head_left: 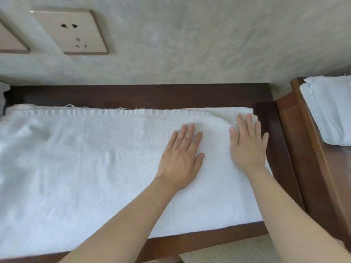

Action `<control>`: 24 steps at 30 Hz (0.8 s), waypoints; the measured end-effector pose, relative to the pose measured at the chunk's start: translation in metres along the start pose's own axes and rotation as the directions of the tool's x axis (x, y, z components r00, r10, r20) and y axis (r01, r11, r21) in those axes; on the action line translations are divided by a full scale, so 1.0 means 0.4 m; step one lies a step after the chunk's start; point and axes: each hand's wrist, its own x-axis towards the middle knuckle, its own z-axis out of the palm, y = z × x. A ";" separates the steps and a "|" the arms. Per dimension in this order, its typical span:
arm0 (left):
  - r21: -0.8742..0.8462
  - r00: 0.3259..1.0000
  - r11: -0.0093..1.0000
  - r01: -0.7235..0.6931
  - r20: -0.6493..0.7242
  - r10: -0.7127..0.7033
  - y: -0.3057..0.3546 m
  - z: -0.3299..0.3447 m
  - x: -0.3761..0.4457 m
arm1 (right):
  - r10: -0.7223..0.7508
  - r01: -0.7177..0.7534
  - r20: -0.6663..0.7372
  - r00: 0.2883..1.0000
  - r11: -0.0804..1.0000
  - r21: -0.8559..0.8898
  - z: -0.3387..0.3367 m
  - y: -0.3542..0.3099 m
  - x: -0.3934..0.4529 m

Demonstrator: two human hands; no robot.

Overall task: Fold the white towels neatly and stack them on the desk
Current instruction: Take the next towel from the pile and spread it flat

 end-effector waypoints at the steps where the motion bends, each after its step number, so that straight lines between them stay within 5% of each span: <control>1: 0.016 0.999 1.000 0.022 0.031 -0.023 0.011 0.010 0.008 | 0.011 -0.011 -0.006 1.000 0.999 0.049 -0.004 0.024 -0.001; 4: 0.125 0.996 0.990 0.072 0.034 -0.076 0.035 0.037 0.017 | -0.021 0.045 -0.138 0.990 0.984 0.172 -0.015 0.072 0.008; 16: 0.148 0.997 0.986 0.080 0.002 -0.081 0.168 0.094 0.157 | -0.059 0.134 -0.432 0.900 0.980 0.146 -0.035 0.097 0.135; 20: 0.156 0.997 0.985 0.073 0.008 -0.075 0.172 0.093 0.157 | 0.015 0.071 -0.413 0.911 0.979 0.192 -0.030 0.108 0.151; 24: 0.174 0.996 0.982 0.079 0.026 -0.085 0.173 0.093 0.162 | -0.168 0.182 -0.284 0.944 0.983 0.024 0.000 0.060 0.078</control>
